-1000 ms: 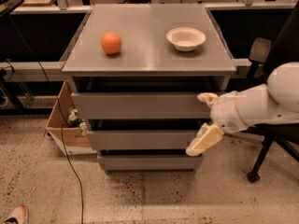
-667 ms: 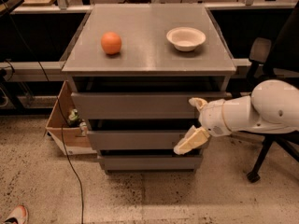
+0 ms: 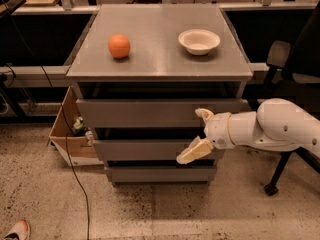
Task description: Open bottom drawer
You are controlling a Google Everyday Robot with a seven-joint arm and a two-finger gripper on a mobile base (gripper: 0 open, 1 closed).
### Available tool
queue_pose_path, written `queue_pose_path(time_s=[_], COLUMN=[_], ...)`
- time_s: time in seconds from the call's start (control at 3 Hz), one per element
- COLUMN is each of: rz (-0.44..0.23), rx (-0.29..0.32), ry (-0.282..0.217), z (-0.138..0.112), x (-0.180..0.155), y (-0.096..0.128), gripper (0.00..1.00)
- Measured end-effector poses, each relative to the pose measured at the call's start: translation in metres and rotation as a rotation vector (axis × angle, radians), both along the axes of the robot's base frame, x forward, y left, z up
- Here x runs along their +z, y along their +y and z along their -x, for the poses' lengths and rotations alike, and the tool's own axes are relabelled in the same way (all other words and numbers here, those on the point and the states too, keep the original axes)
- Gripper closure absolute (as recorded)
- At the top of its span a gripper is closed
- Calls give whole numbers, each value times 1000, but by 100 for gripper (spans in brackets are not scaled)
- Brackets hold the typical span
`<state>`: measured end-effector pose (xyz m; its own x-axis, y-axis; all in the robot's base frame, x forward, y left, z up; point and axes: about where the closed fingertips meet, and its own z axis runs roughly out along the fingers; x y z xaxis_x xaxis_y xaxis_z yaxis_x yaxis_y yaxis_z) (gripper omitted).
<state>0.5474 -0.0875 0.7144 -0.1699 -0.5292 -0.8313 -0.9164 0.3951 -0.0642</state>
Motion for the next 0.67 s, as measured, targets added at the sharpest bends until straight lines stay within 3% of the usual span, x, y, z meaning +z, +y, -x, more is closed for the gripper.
queue_pose_path(time_s=[0.33, 0.67], rz=[-40, -39], rx=[-10, -11], ry=[-2, -2], z=[-9, -9], x=[-12, -12], y=[7, 7], gripper=[0, 0])
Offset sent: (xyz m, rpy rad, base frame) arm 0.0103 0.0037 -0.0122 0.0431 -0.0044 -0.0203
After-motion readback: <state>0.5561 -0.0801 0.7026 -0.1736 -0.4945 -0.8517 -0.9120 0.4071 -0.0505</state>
